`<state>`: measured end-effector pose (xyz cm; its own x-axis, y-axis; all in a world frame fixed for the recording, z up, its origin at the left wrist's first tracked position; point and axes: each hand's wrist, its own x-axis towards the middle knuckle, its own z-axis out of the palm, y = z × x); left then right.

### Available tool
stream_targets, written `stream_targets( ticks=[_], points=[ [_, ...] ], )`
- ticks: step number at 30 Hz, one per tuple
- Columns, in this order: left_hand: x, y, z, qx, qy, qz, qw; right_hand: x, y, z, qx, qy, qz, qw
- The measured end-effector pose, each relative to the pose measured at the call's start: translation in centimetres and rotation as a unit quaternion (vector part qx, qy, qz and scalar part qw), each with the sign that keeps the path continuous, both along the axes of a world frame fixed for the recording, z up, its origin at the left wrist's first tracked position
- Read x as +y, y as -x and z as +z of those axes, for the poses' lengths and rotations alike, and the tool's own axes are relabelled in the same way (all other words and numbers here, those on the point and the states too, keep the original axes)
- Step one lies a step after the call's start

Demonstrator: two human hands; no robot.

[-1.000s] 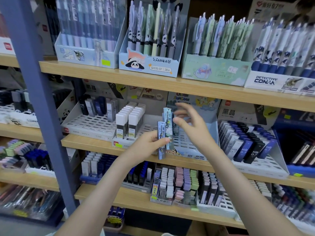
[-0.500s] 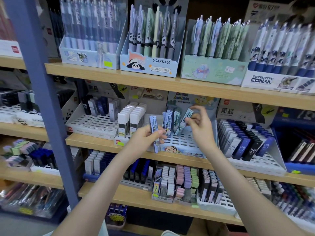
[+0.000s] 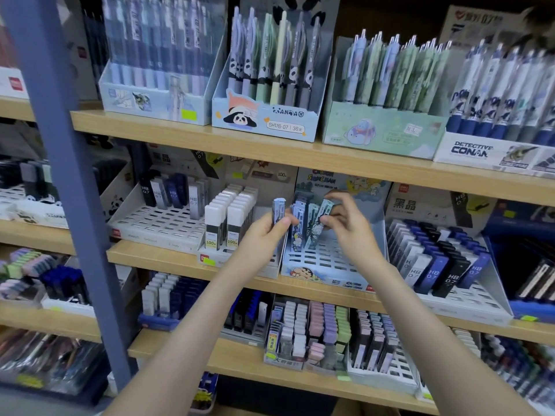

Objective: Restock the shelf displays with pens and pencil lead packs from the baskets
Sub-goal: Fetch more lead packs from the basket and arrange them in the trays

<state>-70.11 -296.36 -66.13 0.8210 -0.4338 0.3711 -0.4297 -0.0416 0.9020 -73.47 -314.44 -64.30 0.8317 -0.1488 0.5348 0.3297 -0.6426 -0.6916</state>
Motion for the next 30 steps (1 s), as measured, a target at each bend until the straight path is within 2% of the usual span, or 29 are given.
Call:
stream_targets(
  ticks=[7, 23, 25, 30],
  points=[
    [-0.16, -0.48, -0.20, -0.002, 0.012, -0.003, 1.000, 0.07, -0.10, -0.58, 0.040, 0.056, -0.011, 0.998],
    [-0.42, -0.12, -0.54, 0.008, 0.009, 0.015, 1.000, 0.77, -0.13, 0.08, 0.038, 0.194, 0.018, 0.980],
    [-0.34, -0.13, -0.69, 0.008, 0.004, 0.018, 1.000, 0.48, -0.10, 0.12, 0.044, 0.169, 0.011, 0.985],
    [-0.21, -0.22, -0.87, 0.009, -0.001, 0.015, 1.000, -0.06, 0.15, -0.34, 0.056, 0.038, 0.008, 0.998]
  ],
)
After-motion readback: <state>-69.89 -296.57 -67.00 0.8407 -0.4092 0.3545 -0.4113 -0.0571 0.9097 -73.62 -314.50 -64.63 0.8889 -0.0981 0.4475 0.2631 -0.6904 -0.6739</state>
